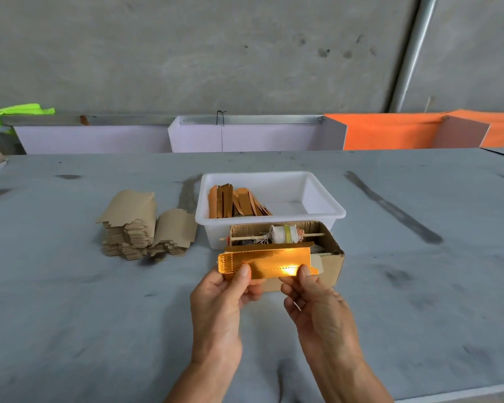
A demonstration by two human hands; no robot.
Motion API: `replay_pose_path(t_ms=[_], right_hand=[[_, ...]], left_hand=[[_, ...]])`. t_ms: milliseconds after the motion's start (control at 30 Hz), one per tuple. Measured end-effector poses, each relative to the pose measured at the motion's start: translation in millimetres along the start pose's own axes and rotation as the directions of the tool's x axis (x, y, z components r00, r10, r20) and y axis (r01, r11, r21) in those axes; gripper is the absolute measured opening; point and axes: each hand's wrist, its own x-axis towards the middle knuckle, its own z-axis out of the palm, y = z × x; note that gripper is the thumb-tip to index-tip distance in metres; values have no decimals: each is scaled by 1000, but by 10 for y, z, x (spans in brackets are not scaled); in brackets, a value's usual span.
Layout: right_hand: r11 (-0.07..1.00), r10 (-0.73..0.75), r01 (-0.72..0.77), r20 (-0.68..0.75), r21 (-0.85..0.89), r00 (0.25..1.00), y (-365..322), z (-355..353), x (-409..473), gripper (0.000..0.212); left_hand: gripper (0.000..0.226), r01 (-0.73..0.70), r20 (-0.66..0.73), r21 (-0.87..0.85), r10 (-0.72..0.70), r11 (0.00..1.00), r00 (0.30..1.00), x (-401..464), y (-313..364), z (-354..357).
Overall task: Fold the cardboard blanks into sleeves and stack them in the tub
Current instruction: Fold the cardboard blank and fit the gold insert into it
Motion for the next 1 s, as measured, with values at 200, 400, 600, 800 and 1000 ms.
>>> replay_pose_path(t_ms=[200,400,600,800,1000], right_hand=[[993,-15,8,57,121,998,3,-41,28,14],[984,-98,76,138,160,986,-74,-170,79,22],[998,-60,55,198,28,978,-32,-219,82,20],[1000,0,3,159,-14,987,10,-248,73,12],[998,60,-65,205,19,977,55,-221,-6,14]], left_hand=[[29,91,74,-21,-89,996,993,14,-7,-47],[50,330,251,3,-320,944,913,139,129,-99],[20,464,302,196,-503,864,810,180,153,-105],[3,484,273,232,-534,844,801,165,77,-83],[12,408,253,278,-476,870,843,159,59,-53]])
